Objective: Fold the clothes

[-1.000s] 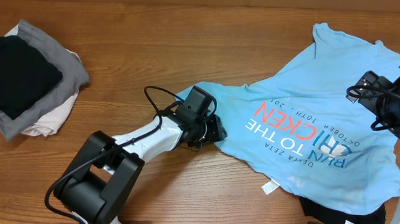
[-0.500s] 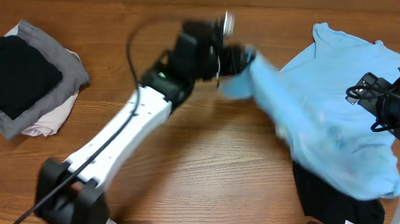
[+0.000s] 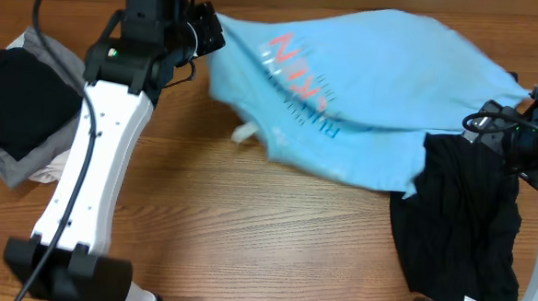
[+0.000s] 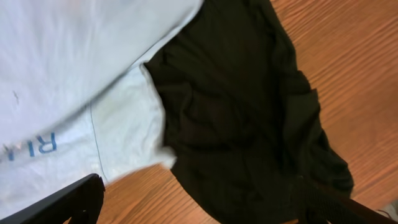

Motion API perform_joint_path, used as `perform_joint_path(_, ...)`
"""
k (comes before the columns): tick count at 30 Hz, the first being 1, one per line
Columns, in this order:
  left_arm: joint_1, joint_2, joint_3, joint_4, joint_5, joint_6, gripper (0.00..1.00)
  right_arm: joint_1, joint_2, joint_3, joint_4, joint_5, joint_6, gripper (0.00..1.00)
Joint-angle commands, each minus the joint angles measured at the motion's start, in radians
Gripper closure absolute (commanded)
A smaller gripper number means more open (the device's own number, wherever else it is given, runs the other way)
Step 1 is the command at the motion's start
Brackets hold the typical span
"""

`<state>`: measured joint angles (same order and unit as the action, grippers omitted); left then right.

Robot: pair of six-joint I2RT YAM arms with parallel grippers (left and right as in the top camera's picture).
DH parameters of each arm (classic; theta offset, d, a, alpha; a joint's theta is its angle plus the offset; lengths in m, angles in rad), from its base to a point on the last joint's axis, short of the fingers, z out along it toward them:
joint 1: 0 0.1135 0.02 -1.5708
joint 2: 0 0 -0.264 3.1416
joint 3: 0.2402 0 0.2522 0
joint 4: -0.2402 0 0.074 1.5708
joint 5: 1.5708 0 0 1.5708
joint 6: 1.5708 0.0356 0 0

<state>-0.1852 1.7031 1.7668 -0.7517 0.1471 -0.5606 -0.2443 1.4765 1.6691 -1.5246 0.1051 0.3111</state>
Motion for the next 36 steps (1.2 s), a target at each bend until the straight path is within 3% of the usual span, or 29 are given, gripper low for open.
perform_joint_path(1, 0.002, 0.037, -0.006, 0.001, -0.043, 0.099, 0.96, -0.002, 0.012, -0.078, 0.04, -0.083, -0.063, 0.02)
perform_joint_path(4, 0.002, 0.047, -0.006, 0.004, -0.061, 0.119, 0.96, -0.002, 0.012, -0.175, 0.107, -0.118, -0.095, 0.13)
perform_joint_path(8, 0.016, 0.047, -0.006, 0.004, -0.206, 0.121, 0.96, -0.002, 0.013, -0.337, 0.258, -0.14, -0.096, 0.51)
perform_joint_path(14, 0.053, 0.047, -0.006, 0.023, -0.286, 0.121, 0.96, -0.002, 0.039, -0.557, 0.519, -0.303, -0.159, 0.88)
perform_joint_path(18, 0.075, 0.047, -0.006, 0.045, -0.395, 0.12, 0.96, -0.002, 0.093, -0.669, 0.683, -0.341, -0.155, 0.91)
perform_joint_path(24, 0.083, 0.047, -0.006, 0.04, -0.454, 0.119, 0.96, 0.001, 0.171, -0.7, 0.821, -0.428, -0.155, 0.91)
perform_joint_path(32, 0.071, 0.049, -0.006, -0.013, -0.377, 0.115, 0.93, 0.004, 0.338, -0.7, 1.026, -0.51, -0.163, 0.92)
perform_joint_path(36, 0.071, 0.049, -0.006, -0.036, -0.343, 0.115, 0.91, -0.005, 0.406, -0.699, 1.103, -0.385, -0.113, 0.92)
